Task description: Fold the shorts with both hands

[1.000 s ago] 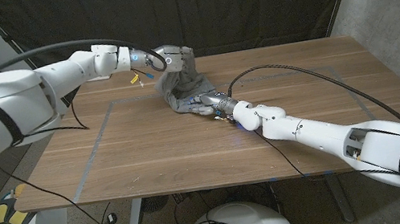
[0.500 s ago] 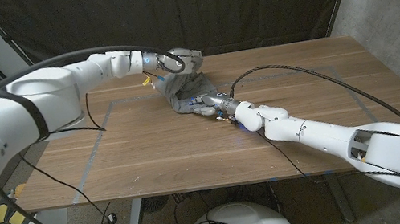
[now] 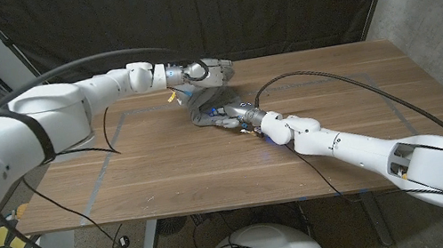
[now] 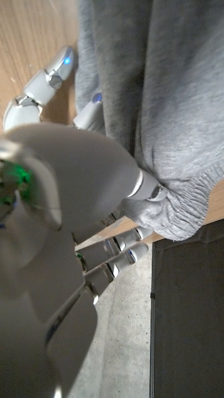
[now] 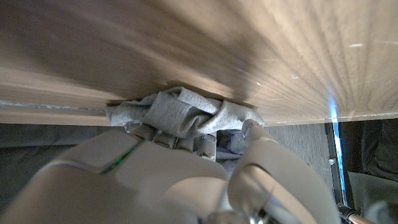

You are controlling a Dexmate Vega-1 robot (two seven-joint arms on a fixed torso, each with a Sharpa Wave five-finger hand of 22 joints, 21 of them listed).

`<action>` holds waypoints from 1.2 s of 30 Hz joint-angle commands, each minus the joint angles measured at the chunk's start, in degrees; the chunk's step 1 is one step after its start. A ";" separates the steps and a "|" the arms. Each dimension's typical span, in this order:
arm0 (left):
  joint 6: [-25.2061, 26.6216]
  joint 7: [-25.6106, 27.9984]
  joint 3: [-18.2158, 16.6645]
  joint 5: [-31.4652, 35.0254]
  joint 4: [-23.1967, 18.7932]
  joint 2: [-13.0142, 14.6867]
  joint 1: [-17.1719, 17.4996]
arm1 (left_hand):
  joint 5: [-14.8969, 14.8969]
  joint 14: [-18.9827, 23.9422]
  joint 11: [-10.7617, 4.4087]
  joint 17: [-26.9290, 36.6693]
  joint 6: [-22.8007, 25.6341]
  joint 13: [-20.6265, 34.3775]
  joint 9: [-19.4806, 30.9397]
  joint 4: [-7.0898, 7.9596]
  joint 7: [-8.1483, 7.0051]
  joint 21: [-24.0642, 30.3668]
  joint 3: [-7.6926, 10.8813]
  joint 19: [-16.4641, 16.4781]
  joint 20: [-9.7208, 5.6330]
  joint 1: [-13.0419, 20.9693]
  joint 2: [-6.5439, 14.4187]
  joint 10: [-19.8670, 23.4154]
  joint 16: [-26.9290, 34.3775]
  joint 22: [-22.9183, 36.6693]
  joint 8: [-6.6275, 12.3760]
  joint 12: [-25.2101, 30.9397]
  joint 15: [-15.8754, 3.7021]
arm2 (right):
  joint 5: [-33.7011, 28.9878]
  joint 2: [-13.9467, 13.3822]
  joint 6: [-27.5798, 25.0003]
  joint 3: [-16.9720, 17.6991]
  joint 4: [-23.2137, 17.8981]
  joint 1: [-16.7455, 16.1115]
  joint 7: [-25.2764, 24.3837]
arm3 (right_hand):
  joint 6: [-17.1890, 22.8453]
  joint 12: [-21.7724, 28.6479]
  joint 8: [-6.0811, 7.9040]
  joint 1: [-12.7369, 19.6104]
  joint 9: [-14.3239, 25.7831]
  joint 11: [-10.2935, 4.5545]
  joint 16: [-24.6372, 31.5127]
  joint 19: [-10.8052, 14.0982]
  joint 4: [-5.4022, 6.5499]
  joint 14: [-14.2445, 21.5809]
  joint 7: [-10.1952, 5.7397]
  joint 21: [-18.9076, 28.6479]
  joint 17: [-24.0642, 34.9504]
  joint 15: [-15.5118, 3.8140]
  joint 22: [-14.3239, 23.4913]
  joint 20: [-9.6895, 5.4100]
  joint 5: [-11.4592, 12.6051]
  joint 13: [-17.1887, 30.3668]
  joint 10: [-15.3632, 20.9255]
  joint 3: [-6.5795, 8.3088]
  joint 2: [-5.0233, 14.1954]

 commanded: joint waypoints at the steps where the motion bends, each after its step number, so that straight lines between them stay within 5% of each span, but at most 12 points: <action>1: -3.94 -3.62 -2.93 -2.77 -10.03 5.77 2.52 | -3.03 -0.22 0.45 -0.67 -4.92 -2.78 -0.09 2.38 -0.45 0.50 -1.45 0.56 -0.71 -5.43 -1.22 -3.80 -1.15 -0.29 -5.28 -1.60 -9.01 | -0.49 -0.25 0.05 0.06 -1.03 0.34 1.63 | -0.08 -0.05 -0.13 -0.34 0.06 -0.09 0.54 0.53 -0.31 0.35 -0.37 0.68 0.08 -2.67 0.13 0.66 0.41 0.14 0.22 0.23 0.00; 12: -3.40 -22.24 -7.83 -1.64 -26.01 14.45 5.64 | -1.50 -10.54 0.72 -0.86 -22.56 -6.67 -0.23 6.98 -0.91 -1.67 -6.91 -2.79 2.00 -19.45 -5.90 -21.81 -1.81 -0.50 -6.80 -2.63 -8.34 | -0.67 -0.44 -0.61 0.34 -2.47 0.21 2.41 | -0.50 -0.13 -0.26 -0.84 0.06 -0.03 0.78 0.87 -0.06 0.89 -0.60 0.82 0.18 -2.19 0.13 1.02 0.38 0.15 -0.06 0.14 -0.05; 18: 6.05 -32.88 -13.86 1.20 -33.44 17.64 12.19 | -0.57 -21.69 2.71 -0.76 -35.36 -7.10 -0.19 9.31 -0.66 -3.95 -8.26 -7.45 4.64 -25.56 -4.48 -37.81 -2.00 -0.44 -6.98 -2.97 -5.48 | -0.78 -1.57 -2.02 1.54 -5.72 -0.99 1.31 | -0.56 -0.16 -0.26 -0.96 0.06 -0.01 0.76 0.98 -0.03 0.91 -0.63 0.86 0.17 -2.14 0.13 1.05 0.39 0.15 -0.17 0.15 -0.09; 20: 9.41 -34.69 -16.07 1.64 -34.70 17.88 14.78 | -0.64 -24.31 4.16 -0.66 -38.08 -7.15 -0.16 10.51 -0.57 -4.36 -7.81 -8.27 5.06 -27.38 -1.89 -41.59 -1.85 -0.39 -6.80 -2.90 -4.08 | -0.81 -2.14 -2.58 1.92 -7.17 -1.21 1.65 | -0.58 -0.17 -0.26 -1.00 0.06 -0.01 0.76 1.07 -0.02 0.94 -0.65 0.89 0.17 -2.15 0.13 1.16 0.39 0.15 -0.19 0.15 -0.11; 26: 17.55 -36.89 -21.74 2.02 -36.72 17.53 21.42 | -1.03 -26.65 4.58 -0.60 -40.04 -7.18 -0.10 11.91 -0.34 -4.66 -7.52 -8.95 5.28 -29.71 0.48 -44.54 -1.80 -0.32 -6.61 -2.71 -3.12 | -1.13 -3.69 -4.48 3.62 -11.36 -2.80 0.30 | -0.84 -0.20 -0.34 -1.18 0.06 -0.02 0.75 1.27 0.06 0.91 -0.61 0.97 0.20 -2.09 0.13 1.29 0.38 0.15 -0.32 0.10 -0.19; 36: 21.31 -40.28 -28.21 0.26 -40.25 18.15 27.69 | -1.40 -27.30 4.13 -0.55 -39.77 -7.19 -0.06 12.75 -0.57 -4.69 -7.31 -9.07 5.31 -31.21 1.48 -45.03 -1.63 -0.27 -6.19 -2.37 -2.90 | -2.38 -6.54 -7.15 5.66 -19.13 -5.23 0.45 | -0.80 -0.19 -0.26 -1.32 0.06 0.10 0.71 1.94 0.00 0.98 -0.63 1.19 0.15 -1.99 0.13 1.55 0.41 0.16 -0.39 0.12 -0.37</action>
